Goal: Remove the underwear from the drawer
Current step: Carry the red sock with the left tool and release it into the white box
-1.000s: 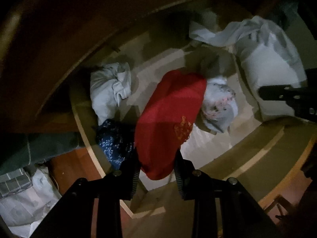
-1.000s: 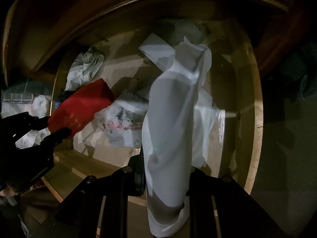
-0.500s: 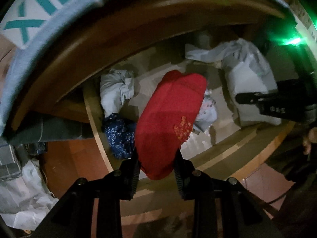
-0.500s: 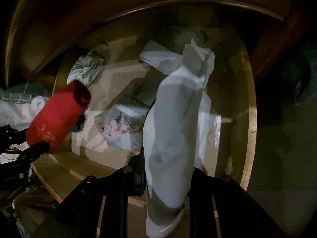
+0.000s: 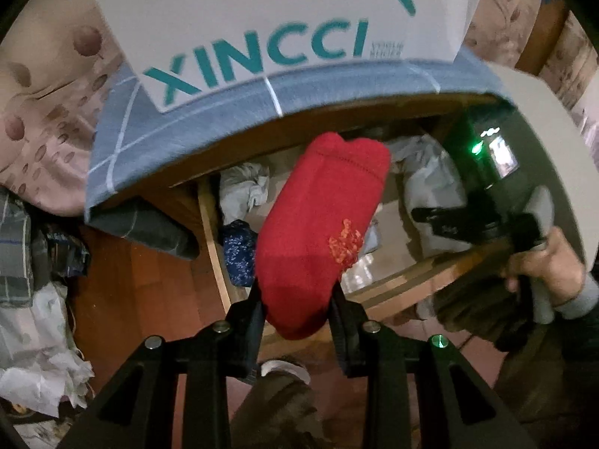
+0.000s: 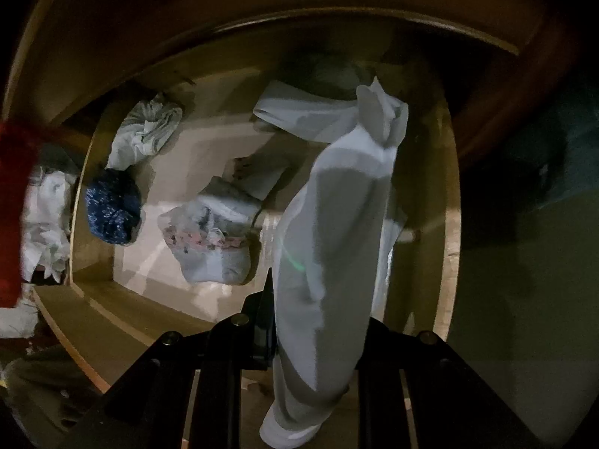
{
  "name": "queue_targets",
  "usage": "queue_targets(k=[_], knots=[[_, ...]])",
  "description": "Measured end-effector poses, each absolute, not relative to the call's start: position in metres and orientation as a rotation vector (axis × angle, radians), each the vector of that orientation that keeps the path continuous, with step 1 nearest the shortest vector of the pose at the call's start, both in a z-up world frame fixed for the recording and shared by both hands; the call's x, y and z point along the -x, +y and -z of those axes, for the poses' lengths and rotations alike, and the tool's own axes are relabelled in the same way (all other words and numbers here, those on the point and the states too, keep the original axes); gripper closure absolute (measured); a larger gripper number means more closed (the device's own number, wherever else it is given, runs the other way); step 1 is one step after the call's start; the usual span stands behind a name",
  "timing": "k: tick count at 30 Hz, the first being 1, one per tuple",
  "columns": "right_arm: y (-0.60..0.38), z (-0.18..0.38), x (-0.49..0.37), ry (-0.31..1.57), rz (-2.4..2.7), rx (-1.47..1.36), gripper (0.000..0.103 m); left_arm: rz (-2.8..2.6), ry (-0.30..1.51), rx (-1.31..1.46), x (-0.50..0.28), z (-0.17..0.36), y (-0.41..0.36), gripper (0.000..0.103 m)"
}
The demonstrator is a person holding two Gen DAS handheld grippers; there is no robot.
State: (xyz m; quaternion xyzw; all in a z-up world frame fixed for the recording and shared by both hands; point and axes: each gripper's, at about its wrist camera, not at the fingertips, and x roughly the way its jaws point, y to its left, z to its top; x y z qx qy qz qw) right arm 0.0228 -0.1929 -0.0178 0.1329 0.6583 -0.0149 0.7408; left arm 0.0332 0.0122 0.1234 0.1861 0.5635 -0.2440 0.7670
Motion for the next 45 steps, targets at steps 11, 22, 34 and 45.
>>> queue_targets(k=[11,22,34,45], knots=[[-0.192,0.019,-0.024,1.451,0.032,-0.292,0.085,0.557,1.09,-0.304,-0.023,-0.225,0.032,0.072],[-0.192,0.018,-0.023,1.453,0.032,-0.299,0.085,0.474,0.95,-0.197,-0.079,-0.325,0.031,0.072],[-0.195,0.018,-0.023,1.459,0.031,-0.337,0.085,0.31,0.977,-0.202,-0.19,-0.309,-0.015,0.072],[-0.192,0.019,-0.026,1.468,0.018,-0.343,0.085,0.223,1.092,-0.198,-0.221,-0.24,-0.027,0.072]])
